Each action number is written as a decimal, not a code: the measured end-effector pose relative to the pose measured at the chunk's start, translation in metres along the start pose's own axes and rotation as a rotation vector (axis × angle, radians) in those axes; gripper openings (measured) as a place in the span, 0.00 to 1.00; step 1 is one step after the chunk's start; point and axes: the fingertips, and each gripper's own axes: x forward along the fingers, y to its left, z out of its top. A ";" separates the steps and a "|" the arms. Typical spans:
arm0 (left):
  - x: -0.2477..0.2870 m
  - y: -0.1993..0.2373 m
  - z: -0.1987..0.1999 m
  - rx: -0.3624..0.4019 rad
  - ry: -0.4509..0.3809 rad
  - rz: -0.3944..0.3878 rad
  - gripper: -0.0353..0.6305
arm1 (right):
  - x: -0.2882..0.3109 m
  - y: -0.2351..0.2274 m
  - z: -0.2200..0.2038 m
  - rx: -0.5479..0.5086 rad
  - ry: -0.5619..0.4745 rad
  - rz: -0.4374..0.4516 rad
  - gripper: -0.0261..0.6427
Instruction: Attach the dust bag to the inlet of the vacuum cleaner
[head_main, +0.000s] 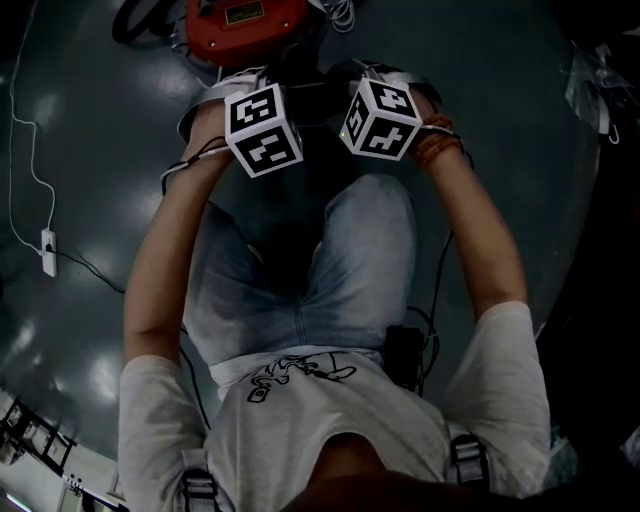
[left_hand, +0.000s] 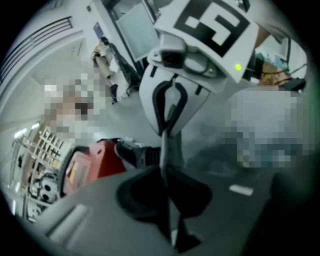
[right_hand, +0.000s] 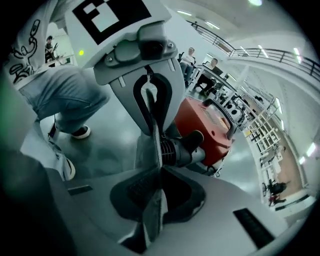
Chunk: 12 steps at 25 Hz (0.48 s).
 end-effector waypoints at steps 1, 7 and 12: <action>-0.001 -0.001 -0.003 -0.041 -0.035 0.001 0.10 | 0.000 -0.002 0.004 -0.042 0.016 -0.013 0.09; 0.002 0.003 -0.006 -0.075 -0.053 -0.009 0.10 | 0.003 -0.004 0.004 -0.041 0.010 -0.021 0.09; 0.002 0.007 0.003 0.015 -0.019 -0.009 0.10 | 0.004 -0.001 -0.006 0.051 -0.013 -0.016 0.09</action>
